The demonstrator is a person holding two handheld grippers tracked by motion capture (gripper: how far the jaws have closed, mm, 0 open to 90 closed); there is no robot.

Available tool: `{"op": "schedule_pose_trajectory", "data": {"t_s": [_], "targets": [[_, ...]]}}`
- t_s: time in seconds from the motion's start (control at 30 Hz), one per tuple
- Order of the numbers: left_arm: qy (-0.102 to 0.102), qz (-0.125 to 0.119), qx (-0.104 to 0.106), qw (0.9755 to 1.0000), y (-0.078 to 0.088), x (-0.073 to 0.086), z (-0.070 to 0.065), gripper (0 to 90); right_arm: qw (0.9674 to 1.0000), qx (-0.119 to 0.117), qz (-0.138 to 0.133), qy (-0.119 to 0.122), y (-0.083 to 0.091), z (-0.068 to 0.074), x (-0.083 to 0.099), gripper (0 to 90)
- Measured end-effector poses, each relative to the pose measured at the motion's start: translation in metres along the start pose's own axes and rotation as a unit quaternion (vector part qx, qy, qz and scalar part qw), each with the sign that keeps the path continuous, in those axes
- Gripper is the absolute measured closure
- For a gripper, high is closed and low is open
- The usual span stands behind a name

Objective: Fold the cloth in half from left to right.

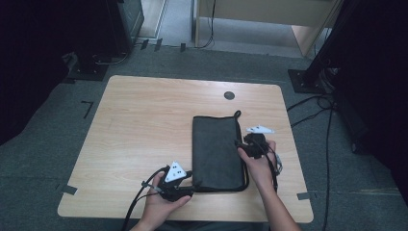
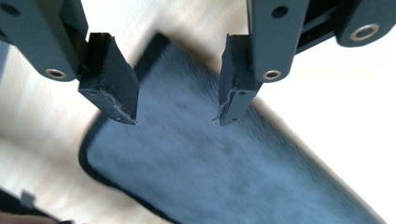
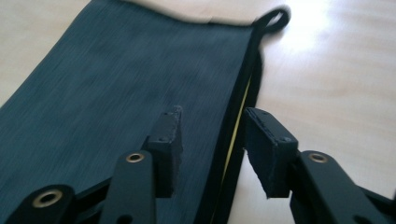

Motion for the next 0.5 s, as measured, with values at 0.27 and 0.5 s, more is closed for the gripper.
{"op": "schedule_pose_trajectory", "data": {"t_s": [0.27,0.5], "targets": [[-0.014,0.024,-0.007,0.9996,-0.006,0.016,-0.005,47.9,0.9998,-0.015,0.005,-0.009,0.035,0.004,0.06,68.3],[-0.037,0.029,-0.023,0.9986,-0.005,0.022,-0.01,52.2,0.9988,-0.03,0.014,-0.036,0.052,0.001,0.09,68.9]]}}
Point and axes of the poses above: each handheld gripper's, and its own axes: y roughly backward along the jaws, x roughly out of its underside, z roughly to its left, the point moved 4 cm from there along -y, roughly forward along the jaws, and after that the axes turned 9 degrees about x, right-handed, at the moved point
